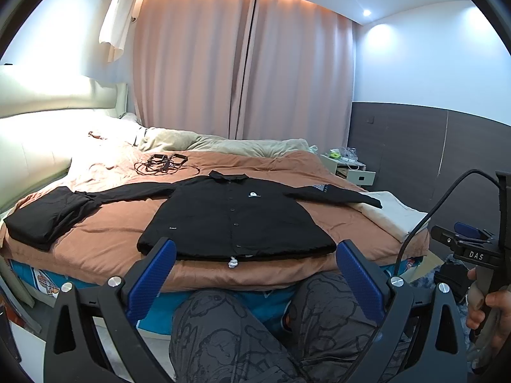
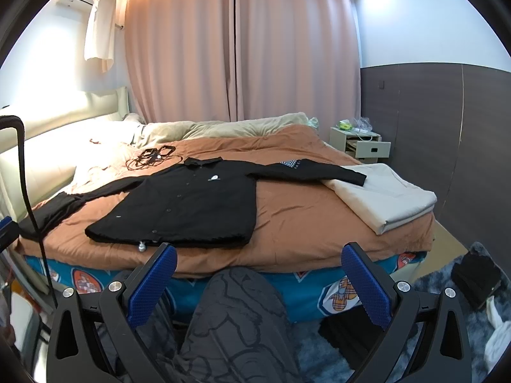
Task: Fold large clothes
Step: 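Move both tools forward over the black shirt toward its sleeves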
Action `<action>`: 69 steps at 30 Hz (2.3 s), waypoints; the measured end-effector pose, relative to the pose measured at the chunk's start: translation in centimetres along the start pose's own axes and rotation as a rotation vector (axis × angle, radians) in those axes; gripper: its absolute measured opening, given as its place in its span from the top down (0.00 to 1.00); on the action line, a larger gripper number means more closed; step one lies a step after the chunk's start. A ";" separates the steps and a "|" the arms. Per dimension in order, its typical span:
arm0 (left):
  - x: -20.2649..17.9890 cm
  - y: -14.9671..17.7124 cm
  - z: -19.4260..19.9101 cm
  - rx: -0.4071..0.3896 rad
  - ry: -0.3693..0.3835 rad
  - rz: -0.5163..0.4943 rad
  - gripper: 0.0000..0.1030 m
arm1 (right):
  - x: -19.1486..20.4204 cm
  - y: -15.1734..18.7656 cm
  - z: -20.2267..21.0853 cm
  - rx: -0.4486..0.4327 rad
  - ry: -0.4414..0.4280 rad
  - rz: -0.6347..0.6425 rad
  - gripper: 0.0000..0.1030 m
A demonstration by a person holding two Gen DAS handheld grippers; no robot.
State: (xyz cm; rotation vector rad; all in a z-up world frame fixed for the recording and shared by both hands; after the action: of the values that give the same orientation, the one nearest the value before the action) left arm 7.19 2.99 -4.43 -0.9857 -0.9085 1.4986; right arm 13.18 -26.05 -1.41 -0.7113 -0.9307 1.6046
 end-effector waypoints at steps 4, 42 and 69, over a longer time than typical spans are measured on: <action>0.2 0.0 0.1 -0.015 0.014 -0.004 0.01 | 0.2 0.0 -0.3 0.005 -0.003 0.001 0.00; 15.9 -0.7 -17.2 0.138 -0.185 0.171 0.01 | 13.7 -3.6 -22.3 0.140 -0.212 0.073 0.00; 39.0 -6.7 -31.4 0.257 -0.390 0.385 0.08 | 24.3 -12.2 -40.4 0.287 -0.347 0.093 0.06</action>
State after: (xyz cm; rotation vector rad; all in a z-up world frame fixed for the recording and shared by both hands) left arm 35.55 43.70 -14.12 -0.7147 -0.7917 2.1284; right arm 47.62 6.99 -11.08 -0.2841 -0.8948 1.9344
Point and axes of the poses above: each gripper's, at about its wrist camera, not at the fingertips, and z roughly against the way its jaws point, x to its left, y to its underside, the point moved 9 cm from there along -z, roughly the way its jaws point, and after that the axes turned 3 degrees about x, right-handed, at the moved point
